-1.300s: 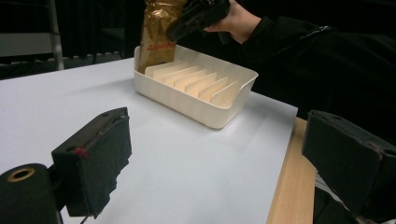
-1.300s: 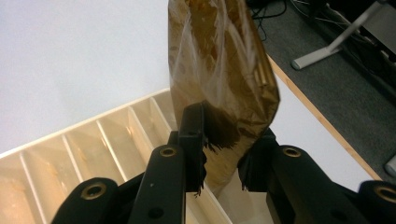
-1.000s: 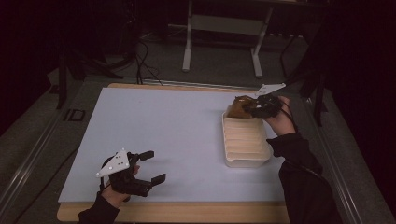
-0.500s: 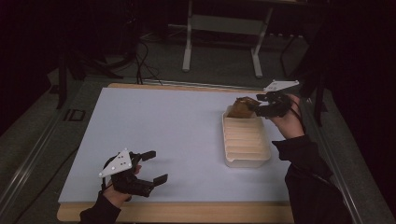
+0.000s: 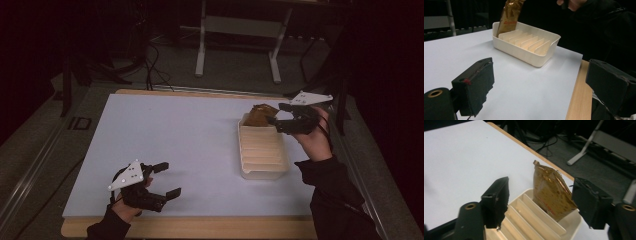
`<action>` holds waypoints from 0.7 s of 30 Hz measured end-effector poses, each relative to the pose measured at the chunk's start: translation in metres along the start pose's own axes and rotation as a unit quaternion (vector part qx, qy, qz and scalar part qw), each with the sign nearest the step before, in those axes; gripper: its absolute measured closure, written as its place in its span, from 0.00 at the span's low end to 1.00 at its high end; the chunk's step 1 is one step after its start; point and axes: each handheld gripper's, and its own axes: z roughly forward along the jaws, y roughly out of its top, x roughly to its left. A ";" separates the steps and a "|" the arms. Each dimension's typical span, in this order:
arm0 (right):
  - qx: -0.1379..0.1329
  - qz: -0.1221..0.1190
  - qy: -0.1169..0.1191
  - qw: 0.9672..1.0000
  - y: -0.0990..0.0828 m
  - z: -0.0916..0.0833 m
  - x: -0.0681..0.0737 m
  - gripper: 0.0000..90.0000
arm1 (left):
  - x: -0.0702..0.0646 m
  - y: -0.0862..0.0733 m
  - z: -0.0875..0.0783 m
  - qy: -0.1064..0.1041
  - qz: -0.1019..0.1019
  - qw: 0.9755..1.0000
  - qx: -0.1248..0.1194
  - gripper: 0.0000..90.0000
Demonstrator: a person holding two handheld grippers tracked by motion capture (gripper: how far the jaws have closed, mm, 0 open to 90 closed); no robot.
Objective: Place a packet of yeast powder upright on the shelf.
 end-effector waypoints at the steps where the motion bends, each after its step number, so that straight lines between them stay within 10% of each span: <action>1: -0.003 0.001 0.001 1.000 0.000 -0.002 0.002 0.31 | 0.000 0.000 0.000 0.002 0.000 1.000 0.002 0.10; 16: -0.037 0.044 0.023 0.998 -0.002 -0.033 0.052 0.16 | -0.001 -0.001 -0.001 0.005 0.004 1.000 0.007 0.10; 21: -0.049 0.046 0.065 0.996 -0.008 -0.039 0.070 0.12 | -0.001 -0.002 -0.001 0.005 0.002 1.000 0.007 0.10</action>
